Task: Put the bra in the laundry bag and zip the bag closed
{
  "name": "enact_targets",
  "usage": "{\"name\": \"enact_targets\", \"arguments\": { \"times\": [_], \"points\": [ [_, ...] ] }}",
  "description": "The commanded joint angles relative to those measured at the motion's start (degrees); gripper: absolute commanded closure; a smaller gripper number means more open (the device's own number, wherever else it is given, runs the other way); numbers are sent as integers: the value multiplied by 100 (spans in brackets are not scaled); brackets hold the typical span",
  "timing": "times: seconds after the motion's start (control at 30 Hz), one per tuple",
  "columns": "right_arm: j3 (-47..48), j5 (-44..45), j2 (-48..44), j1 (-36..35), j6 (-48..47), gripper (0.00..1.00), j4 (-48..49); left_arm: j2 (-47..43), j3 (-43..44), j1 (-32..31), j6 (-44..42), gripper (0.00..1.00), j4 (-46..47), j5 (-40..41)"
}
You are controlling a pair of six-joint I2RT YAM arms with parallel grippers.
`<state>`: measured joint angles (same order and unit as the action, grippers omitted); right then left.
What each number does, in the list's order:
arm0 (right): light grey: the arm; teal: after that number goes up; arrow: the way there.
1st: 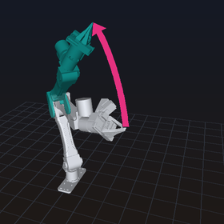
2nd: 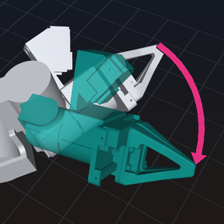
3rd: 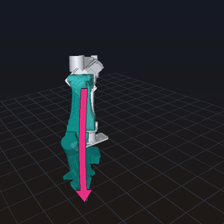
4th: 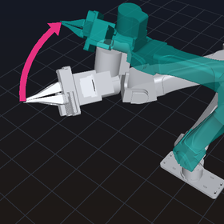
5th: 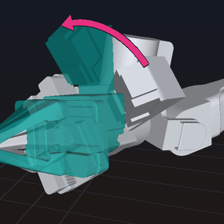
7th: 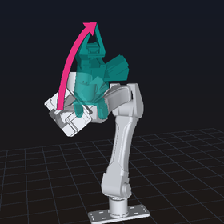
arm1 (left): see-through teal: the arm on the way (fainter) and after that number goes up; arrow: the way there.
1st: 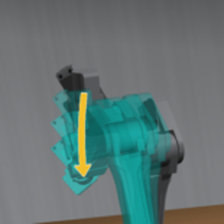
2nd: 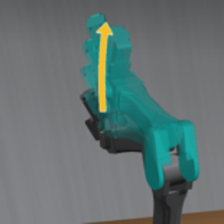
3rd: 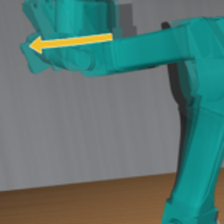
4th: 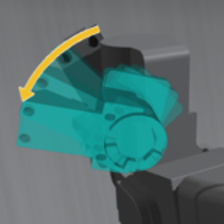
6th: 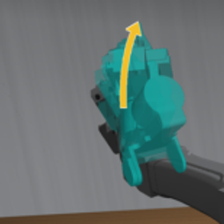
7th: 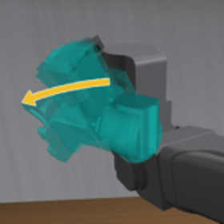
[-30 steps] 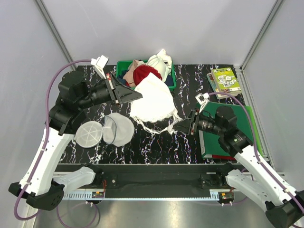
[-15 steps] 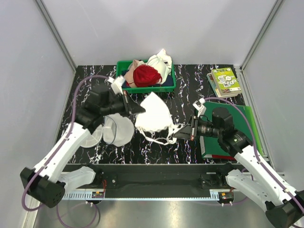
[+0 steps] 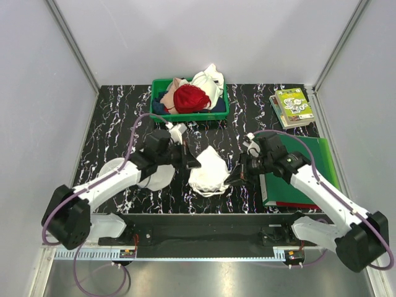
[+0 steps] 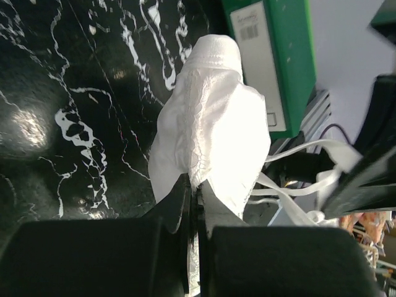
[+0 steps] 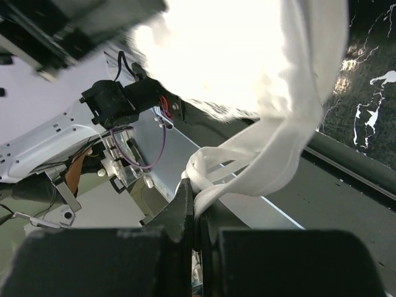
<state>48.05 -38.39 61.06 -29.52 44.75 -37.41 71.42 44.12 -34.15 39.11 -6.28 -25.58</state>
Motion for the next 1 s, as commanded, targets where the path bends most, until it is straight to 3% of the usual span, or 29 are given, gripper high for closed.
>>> {"name": "enact_targets", "arguments": {
  "times": [0.0,0.3,0.47,0.53,0.57,0.73,0.8,0.97],
  "points": [
    [608,174,520,-19,25,100,-118,477,-246,-311,79,100,1076,229],
    [1390,525,2645,-19,-335,100,-100,1348,-325,-487,219,100,1586,-60],
    [1690,684,3306,-19,-564,100,-21,1568,-290,-487,220,99,1656,-315],
    [1716,640,3500,-19,-617,100,14,1551,-299,-478,150,85,1604,-351],
    [1708,623,3553,-19,-617,100,23,1516,-325,-478,132,66,1647,-455],
    [1585,474,3694,-28,-582,100,146,1296,-509,-478,-17,27,1858,-720],
    [1558,386,3720,-28,-529,100,216,1261,-562,-496,-18,21,1964,-834],
    [1418,122,3720,-19,-222,100,445,1603,-299,-636,-35,19,1973,-896]
  ]
}}
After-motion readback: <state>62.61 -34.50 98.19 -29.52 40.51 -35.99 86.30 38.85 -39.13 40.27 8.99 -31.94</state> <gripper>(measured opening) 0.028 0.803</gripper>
